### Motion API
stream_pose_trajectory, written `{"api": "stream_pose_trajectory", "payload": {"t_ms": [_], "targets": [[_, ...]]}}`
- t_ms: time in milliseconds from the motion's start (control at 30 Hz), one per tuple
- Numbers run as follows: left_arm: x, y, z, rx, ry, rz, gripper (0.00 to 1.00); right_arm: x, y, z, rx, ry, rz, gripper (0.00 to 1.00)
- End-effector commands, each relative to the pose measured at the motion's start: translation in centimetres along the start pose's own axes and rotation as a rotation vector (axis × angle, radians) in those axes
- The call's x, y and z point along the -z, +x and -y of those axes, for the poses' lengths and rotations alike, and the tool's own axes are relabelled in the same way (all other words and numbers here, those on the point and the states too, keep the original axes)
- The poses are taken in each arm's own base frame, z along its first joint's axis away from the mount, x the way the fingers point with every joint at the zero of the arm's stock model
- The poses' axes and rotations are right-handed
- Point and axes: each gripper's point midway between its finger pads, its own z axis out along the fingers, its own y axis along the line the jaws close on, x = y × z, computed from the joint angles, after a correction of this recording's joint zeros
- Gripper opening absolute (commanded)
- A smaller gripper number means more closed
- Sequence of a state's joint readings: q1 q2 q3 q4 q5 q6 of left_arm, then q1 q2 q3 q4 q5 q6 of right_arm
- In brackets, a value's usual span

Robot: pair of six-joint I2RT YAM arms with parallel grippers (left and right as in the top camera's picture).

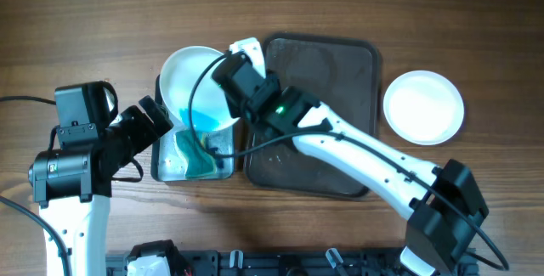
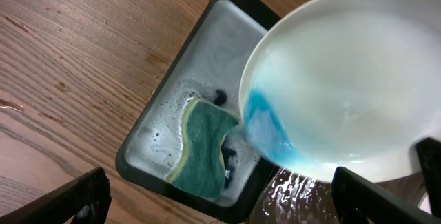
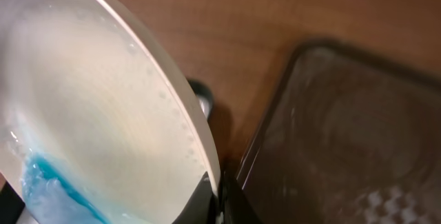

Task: Clean dirty plates on tray and stack at the side
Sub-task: 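Lift the plate with the right gripper and tilt it over the black tray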

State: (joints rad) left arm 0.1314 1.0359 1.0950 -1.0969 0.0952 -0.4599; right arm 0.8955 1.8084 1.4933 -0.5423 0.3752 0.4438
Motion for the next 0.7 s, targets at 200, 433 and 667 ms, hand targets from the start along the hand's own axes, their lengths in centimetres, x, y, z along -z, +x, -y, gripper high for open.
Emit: {"api": "stream_pose_trajectory", "payload": {"t_ms": [200,433,667], "targets": [[0.4,-0.5,-0.1,-0.012,-0.003,0.020,1.00,5.1,-3.7,-0.3,0.183,0.236,0.242,0.04],[0.4,-0.5,-0.1,-0.012,-0.003,0.020,1.00,7.8,-4.2,-0.7,0.251,0.346,0.324,0.04],[0.4,-0.5,-0.1,-0.012,-0.003,0.020,1.00,8.9,-4.6,-1.4,0.301,0.385,0.366,0.04]]}}
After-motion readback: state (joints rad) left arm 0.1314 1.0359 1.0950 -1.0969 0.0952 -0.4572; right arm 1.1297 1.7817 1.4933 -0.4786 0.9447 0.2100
